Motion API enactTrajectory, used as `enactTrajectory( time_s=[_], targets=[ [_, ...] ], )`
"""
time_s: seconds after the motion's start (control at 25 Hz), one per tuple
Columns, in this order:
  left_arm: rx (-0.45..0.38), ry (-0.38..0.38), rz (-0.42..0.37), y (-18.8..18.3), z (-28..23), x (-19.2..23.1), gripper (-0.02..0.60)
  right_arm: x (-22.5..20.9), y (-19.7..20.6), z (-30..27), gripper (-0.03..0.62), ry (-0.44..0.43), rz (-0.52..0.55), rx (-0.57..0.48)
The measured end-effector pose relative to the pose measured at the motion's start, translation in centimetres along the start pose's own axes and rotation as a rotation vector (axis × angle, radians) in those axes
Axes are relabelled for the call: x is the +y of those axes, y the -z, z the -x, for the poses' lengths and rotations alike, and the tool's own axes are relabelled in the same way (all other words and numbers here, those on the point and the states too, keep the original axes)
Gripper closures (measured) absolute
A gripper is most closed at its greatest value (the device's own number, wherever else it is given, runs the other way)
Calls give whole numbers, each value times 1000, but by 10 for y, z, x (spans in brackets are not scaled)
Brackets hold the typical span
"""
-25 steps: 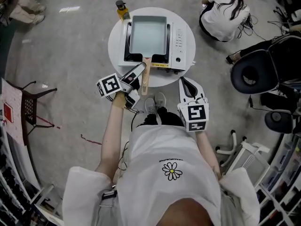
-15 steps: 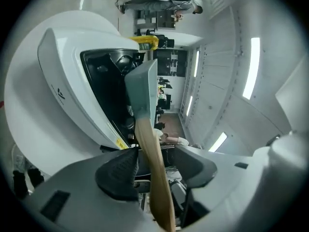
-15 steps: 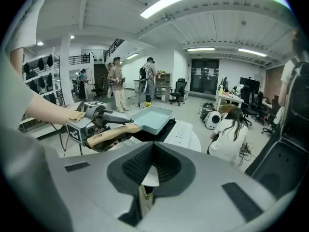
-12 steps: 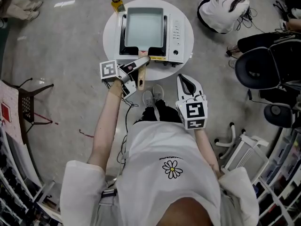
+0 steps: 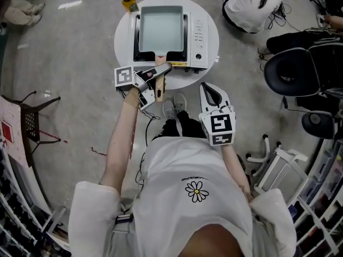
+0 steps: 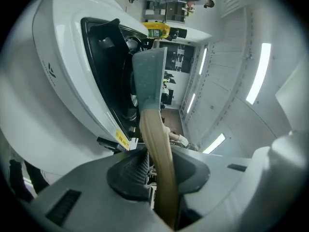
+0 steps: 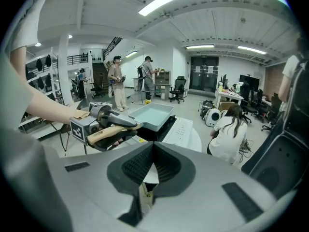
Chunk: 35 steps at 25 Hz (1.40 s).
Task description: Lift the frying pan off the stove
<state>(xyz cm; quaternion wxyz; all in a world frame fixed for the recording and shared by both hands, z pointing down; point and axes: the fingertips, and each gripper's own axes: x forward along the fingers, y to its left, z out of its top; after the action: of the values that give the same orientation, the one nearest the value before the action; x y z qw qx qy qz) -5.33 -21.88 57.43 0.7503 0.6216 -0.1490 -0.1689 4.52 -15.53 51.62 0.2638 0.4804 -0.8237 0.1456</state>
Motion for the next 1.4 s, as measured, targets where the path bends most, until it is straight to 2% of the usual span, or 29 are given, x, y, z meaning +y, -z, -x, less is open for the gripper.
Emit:
enactTrajectory(
  time_s=[0.28, 0.56, 0.96, 1.08, 1.16, 1.4],
  targets=[
    [18, -1, 70, 1, 0, 1, 494, 3, 5, 1, 591, -11, 7, 15],
    [60, -9, 67, 5, 0, -1, 500, 4, 7, 4, 592, -15, 7, 14],
    [28, 68, 52, 4, -5, -3, 492, 6, 9, 6, 592, -18, 24, 17],
    [21, 95, 89, 4, -9, -3, 497, 5, 11, 7, 592, -14, 25, 21],
    [20, 91, 122, 6, -11, -3, 505, 5, 12, 6, 592, -12, 24, 24],
    [54, 37, 93, 8, -14, -5, 515, 6, 10, 3, 592, -19, 28, 24]
  ],
)
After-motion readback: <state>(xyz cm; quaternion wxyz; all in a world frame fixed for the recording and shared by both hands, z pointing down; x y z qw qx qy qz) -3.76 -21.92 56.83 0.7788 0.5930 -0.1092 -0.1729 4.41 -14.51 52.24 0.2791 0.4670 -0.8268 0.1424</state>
